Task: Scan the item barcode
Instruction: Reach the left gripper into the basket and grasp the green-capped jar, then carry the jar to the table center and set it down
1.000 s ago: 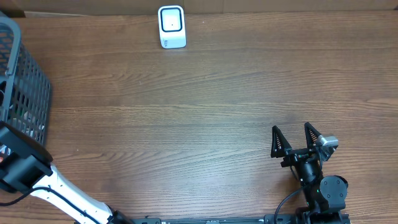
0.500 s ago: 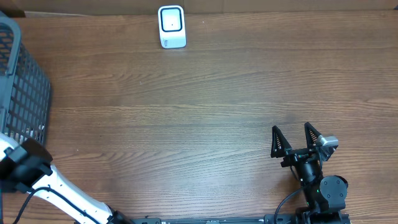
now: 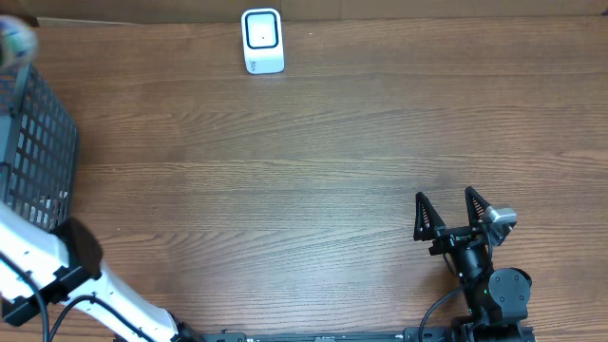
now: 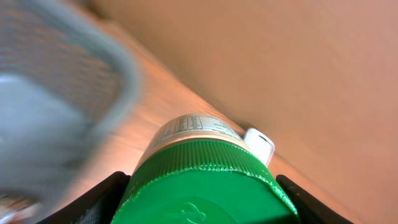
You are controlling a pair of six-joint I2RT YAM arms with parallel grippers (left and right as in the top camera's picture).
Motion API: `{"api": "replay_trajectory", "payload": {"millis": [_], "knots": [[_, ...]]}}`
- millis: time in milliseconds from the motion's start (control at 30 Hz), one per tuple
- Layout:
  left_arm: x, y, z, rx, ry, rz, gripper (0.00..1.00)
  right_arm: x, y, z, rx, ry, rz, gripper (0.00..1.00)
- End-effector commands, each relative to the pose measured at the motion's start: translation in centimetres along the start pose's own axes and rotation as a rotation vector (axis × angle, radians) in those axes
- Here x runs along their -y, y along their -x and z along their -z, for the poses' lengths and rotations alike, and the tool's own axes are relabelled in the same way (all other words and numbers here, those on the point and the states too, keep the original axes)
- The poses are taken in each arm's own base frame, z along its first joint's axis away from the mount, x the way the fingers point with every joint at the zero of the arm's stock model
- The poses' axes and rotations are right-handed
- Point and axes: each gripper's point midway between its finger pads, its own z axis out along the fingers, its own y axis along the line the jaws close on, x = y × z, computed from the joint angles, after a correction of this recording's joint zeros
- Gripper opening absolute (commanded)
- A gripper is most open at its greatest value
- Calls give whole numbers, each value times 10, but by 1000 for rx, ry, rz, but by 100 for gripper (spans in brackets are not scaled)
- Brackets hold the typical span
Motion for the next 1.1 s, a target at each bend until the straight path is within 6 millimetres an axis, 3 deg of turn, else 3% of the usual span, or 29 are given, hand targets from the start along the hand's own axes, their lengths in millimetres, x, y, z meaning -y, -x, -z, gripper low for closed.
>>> {"api": "replay_trajectory", "payload": {"millis": [0,167,300,367,500,633,667,733,933,1067], "knots": [[62,-25,-8,-73,-185,-132,29,-1,-2,0,1,11,-2,100],[124,-79,-35,-218,-274,-275,29,-2,-2,0,2,11,-2,100],[148,-129,-65,-343,-208,-390,29,-1,-2,0,1,11,-2,100],[155,-165,-84,-438,-141,-452,29,-1,-2,0,1,11,-2,100],[155,-229,-111,-609,-39,-535,25,-1,-2,0,1,11,-2,100],[156,-296,-141,-759,18,-606,25,-2,-2,0,2,11,-2,100],[159,-327,-154,-811,16,-642,26,-1,-2,0,1,11,-2,100],[159,-358,-168,-848,17,-669,29,-2,-2,0,2,11,-2,100],[146,-424,-206,-856,67,-698,33,-1,-2,0,1,11,-2,100],[132,-455,-226,-830,98,-712,33,-1,-2,0,1,11,-2,100]]}}
